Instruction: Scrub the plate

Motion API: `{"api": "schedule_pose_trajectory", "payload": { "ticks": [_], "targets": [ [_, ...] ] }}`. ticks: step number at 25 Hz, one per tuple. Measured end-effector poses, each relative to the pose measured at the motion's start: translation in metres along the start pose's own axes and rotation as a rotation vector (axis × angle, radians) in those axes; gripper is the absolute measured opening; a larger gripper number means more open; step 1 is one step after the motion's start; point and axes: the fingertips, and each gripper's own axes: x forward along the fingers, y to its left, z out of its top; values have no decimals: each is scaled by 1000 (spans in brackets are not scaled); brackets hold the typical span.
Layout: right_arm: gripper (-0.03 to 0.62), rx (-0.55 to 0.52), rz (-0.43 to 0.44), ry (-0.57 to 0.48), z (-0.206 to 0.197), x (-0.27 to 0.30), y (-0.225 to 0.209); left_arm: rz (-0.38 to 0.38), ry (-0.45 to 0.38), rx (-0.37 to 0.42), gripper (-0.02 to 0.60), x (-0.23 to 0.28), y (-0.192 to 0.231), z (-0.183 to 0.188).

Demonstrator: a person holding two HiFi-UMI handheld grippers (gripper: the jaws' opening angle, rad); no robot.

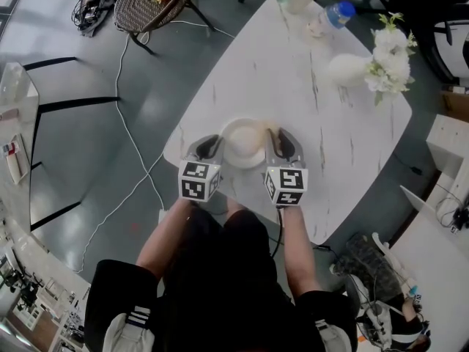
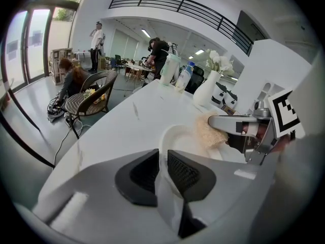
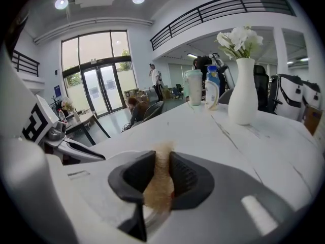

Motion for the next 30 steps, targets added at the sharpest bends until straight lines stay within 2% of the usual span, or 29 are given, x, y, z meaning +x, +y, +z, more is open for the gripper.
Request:
{"api": "schedule_pose_trajectory", "payload": {
  "ticks": [10, 15, 24, 30],
  "targets": [
    [91, -7, 31, -31, 9, -3, 16, -18, -16, -5, 60, -4, -2, 2],
    [91, -22, 87, -48, 18, -5, 44, -27, -24, -9, 60, -6, 0, 1],
    [91, -59, 185, 16, 1, 12, 92, -36, -22, -25, 57, -6, -1, 3],
    [91, -56, 204, 54, -12, 21, 99, -36, -13, -14, 55, -5, -1, 0]
  ]
}}
